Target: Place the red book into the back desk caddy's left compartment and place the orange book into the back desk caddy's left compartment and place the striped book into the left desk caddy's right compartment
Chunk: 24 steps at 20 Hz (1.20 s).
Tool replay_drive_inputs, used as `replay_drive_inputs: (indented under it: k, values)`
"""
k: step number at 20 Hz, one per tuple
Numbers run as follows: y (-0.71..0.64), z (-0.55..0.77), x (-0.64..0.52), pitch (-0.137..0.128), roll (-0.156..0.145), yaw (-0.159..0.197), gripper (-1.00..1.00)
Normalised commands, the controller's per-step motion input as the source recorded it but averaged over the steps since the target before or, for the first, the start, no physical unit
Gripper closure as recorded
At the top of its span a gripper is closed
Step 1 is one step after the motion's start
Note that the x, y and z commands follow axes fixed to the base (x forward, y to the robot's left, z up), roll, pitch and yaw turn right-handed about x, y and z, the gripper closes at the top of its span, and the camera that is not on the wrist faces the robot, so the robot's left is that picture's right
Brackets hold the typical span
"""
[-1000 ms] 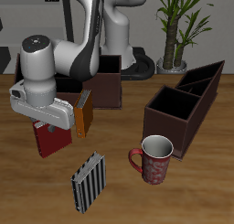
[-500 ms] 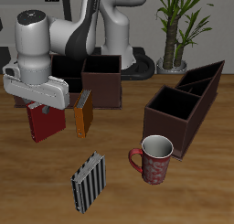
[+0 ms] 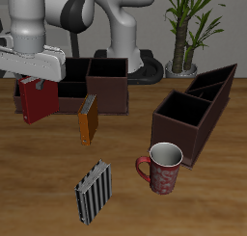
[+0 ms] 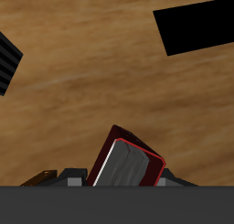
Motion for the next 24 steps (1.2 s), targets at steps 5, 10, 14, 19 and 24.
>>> replay_drive_inputs:
  k: [5,10,14,19,24]
  values:
    - [-0.06,0.3,-0.45,-0.044,0.009,0.133,1.0]
    - [-0.08,0.25,-0.43,-0.038,0.06,0.172,1.0]
    - [-0.16,0.2,-0.41,-0.058,-0.008,0.175,1.0]
    - [-0.31,0.13,-0.51,-0.023,-0.022,0.17,1.0]
    - [-0.38,0.06,-0.4,-0.005,-0.058,0.135,1.0]
